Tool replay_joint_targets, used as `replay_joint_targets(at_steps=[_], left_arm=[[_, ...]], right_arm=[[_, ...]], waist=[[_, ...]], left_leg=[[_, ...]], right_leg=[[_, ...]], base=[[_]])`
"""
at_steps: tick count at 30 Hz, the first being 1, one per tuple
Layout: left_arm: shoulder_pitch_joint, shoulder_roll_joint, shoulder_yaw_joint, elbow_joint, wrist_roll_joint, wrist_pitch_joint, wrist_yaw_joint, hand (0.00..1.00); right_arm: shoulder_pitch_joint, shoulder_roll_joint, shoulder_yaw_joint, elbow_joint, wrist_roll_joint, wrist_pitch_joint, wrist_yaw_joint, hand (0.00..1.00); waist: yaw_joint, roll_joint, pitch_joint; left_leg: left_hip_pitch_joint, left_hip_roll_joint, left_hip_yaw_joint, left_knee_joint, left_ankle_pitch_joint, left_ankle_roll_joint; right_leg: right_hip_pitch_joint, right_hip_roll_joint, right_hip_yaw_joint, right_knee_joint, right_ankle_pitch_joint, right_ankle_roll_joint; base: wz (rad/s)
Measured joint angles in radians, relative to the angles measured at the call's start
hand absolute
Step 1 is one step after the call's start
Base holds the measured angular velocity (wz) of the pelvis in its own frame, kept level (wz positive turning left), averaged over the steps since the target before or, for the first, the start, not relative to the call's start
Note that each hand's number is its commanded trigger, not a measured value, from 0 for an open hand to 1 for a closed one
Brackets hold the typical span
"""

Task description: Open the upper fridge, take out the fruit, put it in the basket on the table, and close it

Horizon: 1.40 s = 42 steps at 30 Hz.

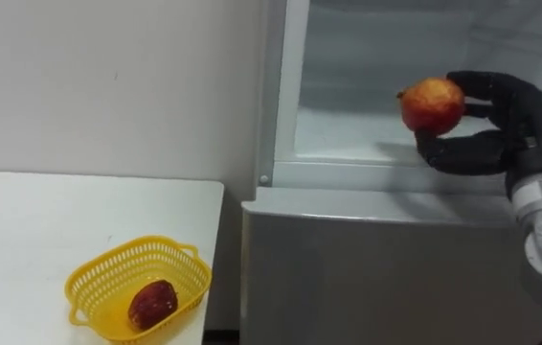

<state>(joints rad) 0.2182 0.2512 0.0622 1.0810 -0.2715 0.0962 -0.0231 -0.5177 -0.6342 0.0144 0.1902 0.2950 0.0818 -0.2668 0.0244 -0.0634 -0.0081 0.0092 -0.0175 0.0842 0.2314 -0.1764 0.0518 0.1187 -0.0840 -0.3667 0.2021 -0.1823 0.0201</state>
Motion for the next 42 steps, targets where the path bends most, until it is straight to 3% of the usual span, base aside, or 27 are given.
replay_joint_targets(at_steps=[6,10,15,20,28,34,36,38,42], left_arm=[[0.019,-0.009,-0.002,0.0,-0.003,-0.019,0.001,0.0],[0.014,-0.011,-0.012,0.04,-0.034,-0.042,0.009,0.0],[0.012,-0.024,-0.02,0.046,-0.05,-0.059,0.011,0.0],[0.005,-0.039,-0.031,0.046,-0.048,-0.064,-0.014,0.0],[-0.018,-0.036,-0.046,0.061,-0.05,-0.064,-0.053,0.0],[-0.075,-0.031,-0.049,0.135,-0.05,-0.091,-0.057,0.0],[-0.075,-0.031,-0.048,0.146,-0.045,-0.106,-0.058,0.0],[-0.075,-0.025,-0.048,0.159,-0.04,-0.109,-0.06,0.0],[-0.073,-0.015,-0.048,0.16,-0.039,-0.111,-0.071,0.0]], right_arm=[[0.013,0.023,-0.001,-0.114,-0.09,-0.001,-0.037,1.0],[0.025,0.058,-0.001,-0.196,-0.102,-0.007,-0.072,1.0],[0.086,0.097,0.001,-0.379,-0.156,-0.024,-0.084,1.0],[0.111,0.128,0.011,-0.479,-0.244,-0.072,-0.032,1.0],[0.17,0.143,0.092,-0.579,-0.453,-0.071,0.071,1.0],[0.17,0.142,0.145,-0.603,-0.525,-0.092,0.132,1.0],[0.17,0.143,0.153,-0.603,-0.547,-0.098,0.141,1.0],[0.17,0.143,0.169,-0.603,-0.596,-0.103,0.161,1.0],[0.17,0.166,0.198,-0.604,-0.663,-0.105,0.191,1.0]], waist=[[-0.019,0.016,-0.0048],[-0.015,0.006,0.0046],[0.003,0.003,0.0056],[0.011,0.007,0.0083],[0.017,0.008,0.008],[0.065,-0.009,0.0024],[0.083,-0.016,0.0055],[0.093,-0.025,0.0156],[0.112,-0.037,0.0151]], left_leg=[[0.005,0.001,0.009,-0.009,0.001,-0.001],[0.02,0.004,0.018,-0.015,0.001,-0.002],[0.02,0.003,0.018,-0.018,0.001,-0.001],[0.02,0.003,0.017,-0.018,0.001,-0.002],[0.017,0.003,0.018,-0.019,0.001,-0.002],[0.02,0.005,0.02,-0.028,0.004,-0.005],[0.022,0.004,0.02,-0.029,0.004,-0.005],[0.029,0.004,0.02,-0.031,0.004,-0.006],[0.027,0.004,0.019,-0.031,0.004,-0.006]], right_leg=[[-0.001,0.001,0.007,0.0,0.0,0.0],[0.009,0.003,0.008,-0.001,0.0,0.0],[0.002,0.004,0.022,-0.001,0.0,0.0],[0.004,0.004,0.022,-0.003,0.0,0.0],[0.0,0.005,0.024,-0.001,0.0,0.0],[-0.006,0.008,0.032,-0.001,0.0,0.0],[-0.003,0.008,0.034,-0.001,0.0,0.0],[0.002,0.008,0.034,-0.002,0.0,0.0],[0.001,0.008,0.033,-0.002,0.0,0.0]], base=[[-0.02],[-0.05],[-0.05],[0.0],[-0.01],[-0.04],[0.0],[0.0],[0.0]])
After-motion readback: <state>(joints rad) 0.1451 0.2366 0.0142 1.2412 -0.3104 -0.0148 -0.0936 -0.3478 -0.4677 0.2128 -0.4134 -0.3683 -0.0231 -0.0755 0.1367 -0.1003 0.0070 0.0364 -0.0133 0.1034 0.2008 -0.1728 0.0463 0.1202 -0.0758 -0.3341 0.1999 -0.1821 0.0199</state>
